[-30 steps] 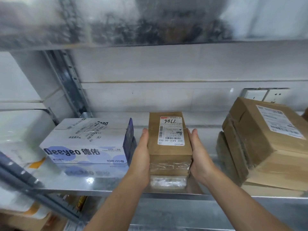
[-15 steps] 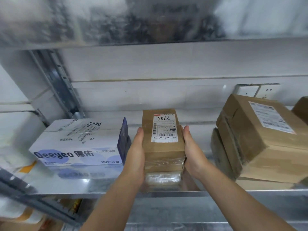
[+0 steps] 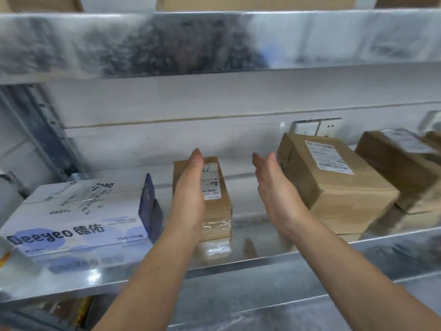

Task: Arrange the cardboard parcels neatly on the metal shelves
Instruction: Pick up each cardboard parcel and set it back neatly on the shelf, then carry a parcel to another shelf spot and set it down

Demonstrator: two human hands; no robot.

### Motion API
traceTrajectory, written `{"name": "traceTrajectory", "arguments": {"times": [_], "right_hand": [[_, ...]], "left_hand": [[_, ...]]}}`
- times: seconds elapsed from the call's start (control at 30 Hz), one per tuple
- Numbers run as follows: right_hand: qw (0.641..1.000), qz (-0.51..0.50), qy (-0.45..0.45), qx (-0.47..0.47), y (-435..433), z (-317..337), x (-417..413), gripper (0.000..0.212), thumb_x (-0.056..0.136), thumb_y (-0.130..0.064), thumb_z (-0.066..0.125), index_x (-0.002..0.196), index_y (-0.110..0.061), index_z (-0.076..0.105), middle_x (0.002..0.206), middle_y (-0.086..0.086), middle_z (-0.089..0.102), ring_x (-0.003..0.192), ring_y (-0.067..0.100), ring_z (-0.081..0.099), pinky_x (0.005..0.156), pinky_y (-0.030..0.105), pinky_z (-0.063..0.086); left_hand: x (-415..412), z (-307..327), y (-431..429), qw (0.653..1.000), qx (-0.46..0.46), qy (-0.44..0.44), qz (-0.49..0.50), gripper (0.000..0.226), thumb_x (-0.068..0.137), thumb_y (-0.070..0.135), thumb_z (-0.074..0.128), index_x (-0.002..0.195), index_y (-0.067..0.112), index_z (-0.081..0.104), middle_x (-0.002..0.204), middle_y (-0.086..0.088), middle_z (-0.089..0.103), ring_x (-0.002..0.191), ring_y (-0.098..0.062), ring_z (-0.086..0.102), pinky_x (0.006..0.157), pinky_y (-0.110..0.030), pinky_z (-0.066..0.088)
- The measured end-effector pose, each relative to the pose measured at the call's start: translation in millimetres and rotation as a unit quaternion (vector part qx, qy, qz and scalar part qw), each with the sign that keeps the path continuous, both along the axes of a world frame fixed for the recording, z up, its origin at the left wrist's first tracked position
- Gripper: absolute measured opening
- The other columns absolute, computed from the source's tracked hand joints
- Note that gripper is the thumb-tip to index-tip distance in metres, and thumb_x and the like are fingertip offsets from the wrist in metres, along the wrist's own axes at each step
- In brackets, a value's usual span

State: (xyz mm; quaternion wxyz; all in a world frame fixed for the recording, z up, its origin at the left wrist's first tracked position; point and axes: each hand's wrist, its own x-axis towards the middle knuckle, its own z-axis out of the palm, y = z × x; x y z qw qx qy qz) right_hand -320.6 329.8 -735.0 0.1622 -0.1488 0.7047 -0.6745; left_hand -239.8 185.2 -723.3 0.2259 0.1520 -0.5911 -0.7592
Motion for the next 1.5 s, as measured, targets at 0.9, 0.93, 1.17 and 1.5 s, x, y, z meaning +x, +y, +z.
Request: {"name": "traceTrajectory", "arguments": {"times": [0.9, 0.93, 1.17, 1.5], "right_hand": [[0.977, -0.127, -0.156, -0.074, 244.2, -38.2, -129.9, 0.065, 0.104, -0.062, 0.035, 0.154, -0.022, 0.045, 0.161, -0.002, 0.042, 0.148, 0.017, 0.038, 0.127, 0.05, 0.017], [0.976, -0.118, -0.163, -0.081, 245.7, -43.7, -133.8, 0.064, 0.104, -0.063, 0.036, 0.153, -0.023, 0.047, 0.16, -0.003, 0.044, 0.147, 0.017, 0.04, 0.127, 0.05, 0.019], [0.968, -0.067, -0.224, -0.095, 247.0, -45.9, -135.7, 0.041, 0.101, -0.066, 0.039, 0.114, -0.039, 0.067, 0.153, -0.012, 0.051, 0.143, 0.013, 0.045, 0.125, 0.046, 0.026], [0.959, -0.075, -0.245, -0.122, 242.7, -34.9, -132.0, 0.06, 0.101, -0.065, 0.038, 0.146, -0.03, 0.055, 0.151, -0.005, 0.055, 0.137, 0.01, 0.049, 0.125, 0.042, 0.027]], "left_hand": [[-111.2, -20.5, 172.9, 0.979, 0.145, -0.135, -0.039, 0.037, 0.102, 0.056, 0.047, 0.112, 0.029, 0.071, 0.082, 0.005, 0.079, 0.067, -0.011, 0.076, 0.069, -0.033, 0.051], [-113.8, -21.5, 175.0, 0.98, 0.143, -0.138, -0.032, 0.041, 0.101, 0.058, 0.047, 0.119, 0.03, 0.07, 0.091, 0.002, 0.08, 0.074, -0.015, 0.077, 0.07, -0.034, 0.052], [-116.6, -31.0, 180.1, 0.975, 0.15, -0.164, 0.024, 0.061, 0.09, 0.067, 0.056, 0.139, 0.031, 0.061, 0.139, 0.001, 0.065, 0.122, -0.027, 0.065, 0.107, -0.049, 0.047], [-107.7, -10.2, 183.4, 0.973, 0.111, -0.203, 0.005, 0.05, 0.104, 0.058, 0.037, 0.127, 0.027, 0.069, 0.118, -0.002, 0.076, 0.111, -0.024, 0.07, 0.094, -0.041, 0.051]]}}
